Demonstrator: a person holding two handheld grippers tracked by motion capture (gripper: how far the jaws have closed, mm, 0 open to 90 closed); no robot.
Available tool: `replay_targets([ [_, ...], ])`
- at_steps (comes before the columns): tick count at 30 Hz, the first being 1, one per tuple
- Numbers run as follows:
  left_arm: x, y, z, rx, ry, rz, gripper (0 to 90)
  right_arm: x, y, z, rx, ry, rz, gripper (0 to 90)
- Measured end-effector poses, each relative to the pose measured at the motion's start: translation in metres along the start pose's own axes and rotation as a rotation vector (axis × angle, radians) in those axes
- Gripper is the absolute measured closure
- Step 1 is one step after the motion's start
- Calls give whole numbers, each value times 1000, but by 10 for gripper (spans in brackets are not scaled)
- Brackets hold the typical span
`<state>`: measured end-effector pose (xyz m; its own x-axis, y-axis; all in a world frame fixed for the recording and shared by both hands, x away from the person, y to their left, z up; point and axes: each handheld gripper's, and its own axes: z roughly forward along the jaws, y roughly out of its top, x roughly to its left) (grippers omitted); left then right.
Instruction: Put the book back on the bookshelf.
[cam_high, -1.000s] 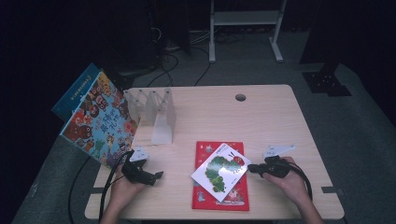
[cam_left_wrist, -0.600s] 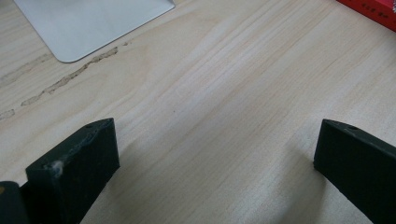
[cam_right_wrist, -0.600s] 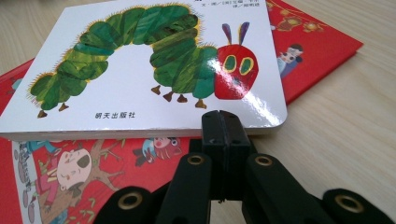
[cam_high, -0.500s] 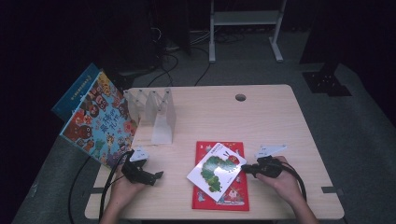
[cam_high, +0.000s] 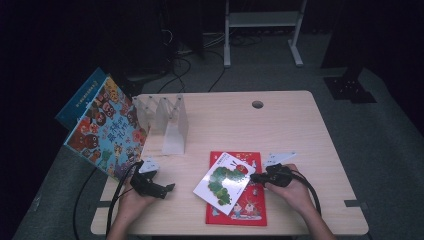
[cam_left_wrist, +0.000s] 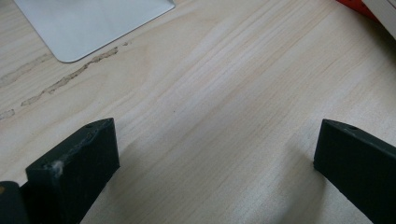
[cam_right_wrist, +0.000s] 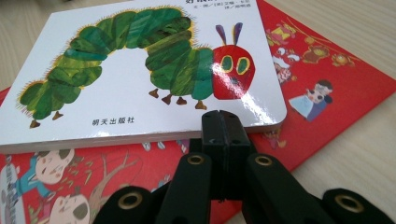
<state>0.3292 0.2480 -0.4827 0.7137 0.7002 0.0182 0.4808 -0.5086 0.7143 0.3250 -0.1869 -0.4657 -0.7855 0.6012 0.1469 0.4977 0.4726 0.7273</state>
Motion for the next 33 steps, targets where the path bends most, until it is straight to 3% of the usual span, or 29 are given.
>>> replay_targets([
  [14,0,0,0,0,0,0,0,18,5,8,15,47,-31,895],
  [28,0,0,0,-1,-1,1,0,29,14,22,-1,50,-59,894],
  [33,2,1,-2,7,-28,-12,0,28,10,21,-8,56,-69,746],
])
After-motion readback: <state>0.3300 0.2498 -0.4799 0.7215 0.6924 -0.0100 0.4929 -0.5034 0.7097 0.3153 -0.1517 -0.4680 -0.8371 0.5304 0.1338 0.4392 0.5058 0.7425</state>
